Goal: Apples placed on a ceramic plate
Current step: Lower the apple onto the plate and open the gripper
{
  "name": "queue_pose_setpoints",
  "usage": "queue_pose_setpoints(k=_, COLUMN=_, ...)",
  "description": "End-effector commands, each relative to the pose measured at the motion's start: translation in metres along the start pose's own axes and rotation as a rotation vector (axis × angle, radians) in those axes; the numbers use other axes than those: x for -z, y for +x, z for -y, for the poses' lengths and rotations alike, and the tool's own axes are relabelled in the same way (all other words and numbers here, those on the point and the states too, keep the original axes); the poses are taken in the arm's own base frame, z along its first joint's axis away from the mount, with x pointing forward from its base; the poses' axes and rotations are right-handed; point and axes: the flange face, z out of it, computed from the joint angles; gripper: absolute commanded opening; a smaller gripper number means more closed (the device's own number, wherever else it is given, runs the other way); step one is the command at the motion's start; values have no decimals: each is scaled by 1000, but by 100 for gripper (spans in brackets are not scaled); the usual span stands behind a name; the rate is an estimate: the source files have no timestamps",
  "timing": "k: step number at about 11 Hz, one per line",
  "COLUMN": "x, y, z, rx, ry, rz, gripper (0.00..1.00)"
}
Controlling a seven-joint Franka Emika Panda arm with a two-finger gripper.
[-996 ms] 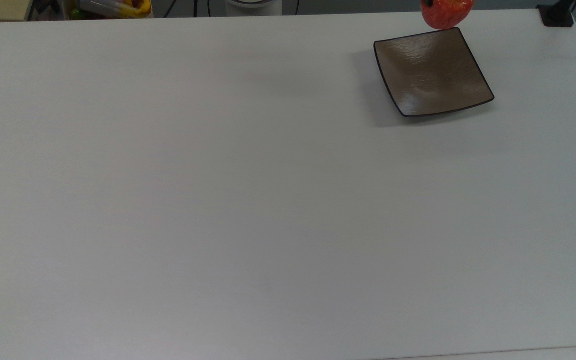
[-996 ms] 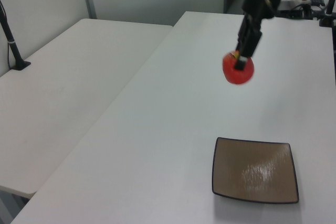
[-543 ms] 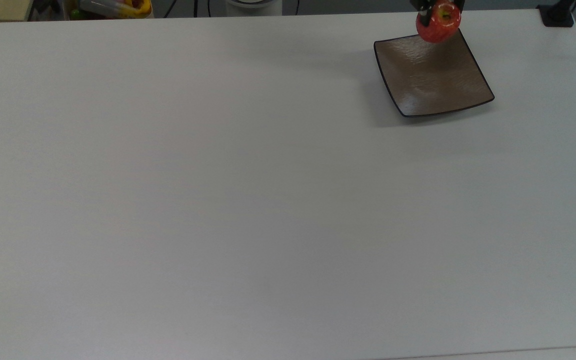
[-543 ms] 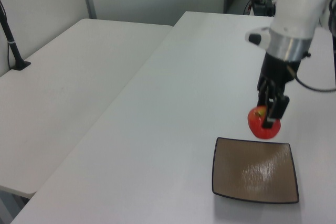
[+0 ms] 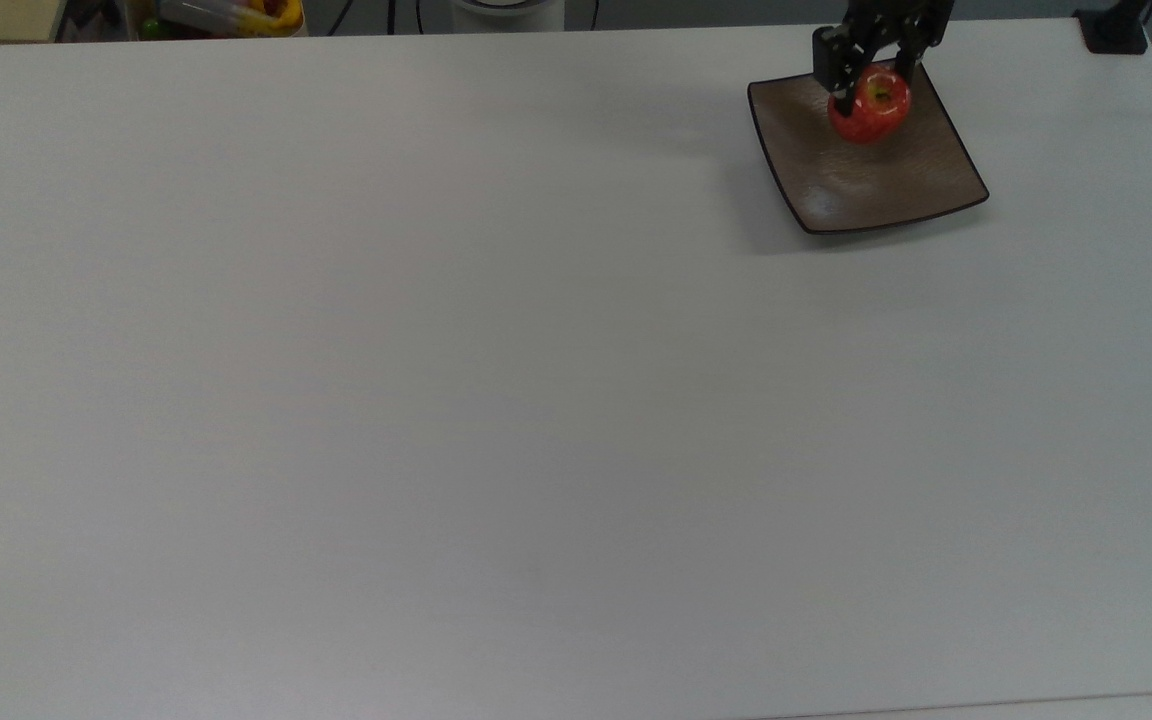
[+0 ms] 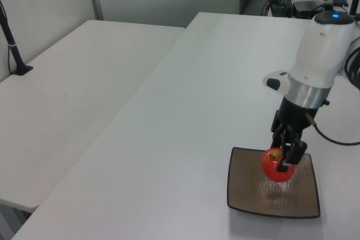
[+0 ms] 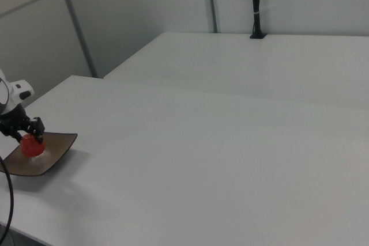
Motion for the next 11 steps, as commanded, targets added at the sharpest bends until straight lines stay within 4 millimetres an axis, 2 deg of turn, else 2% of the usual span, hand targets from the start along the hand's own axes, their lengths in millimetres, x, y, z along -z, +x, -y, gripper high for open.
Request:
queue_pose_setpoints(k=1, x=-31, y=-2, z=-4, rx=56, ry=-5, rz=-33, gripper=22)
queue_pose_setpoints(k=3, x=-41, y=-2, z=-3, rx=80, ry=-17, rz=-35, gripper=25)
queue_pose_setpoints(k=5, x=-46, y=-1, z=-5, rx=72, ry=-15, rz=-32, gripper=36)
queue_pose_setpoints(k=6, x=-46, y=0, z=-8, rx=66, ry=-16, rz=-32, gripper=45)
queue_pose_setpoints(k=7, x=-46, y=1, z=-9, rx=45, ry=-16, rz=-34, gripper=60)
queue_pose_setpoints(k=8, x=-46, y=0, z=-8, rx=27, ry=-16, rz=-34, gripper=82)
queue_pose_setpoints(k=9, x=-46, y=0, z=-7, rx=20, ry=-15, rz=-34, gripper=100)
queue_pose_setpoints(k=11, x=-45, y=1, z=-7, rx=0, ry=-16, rz=-30, gripper=100)
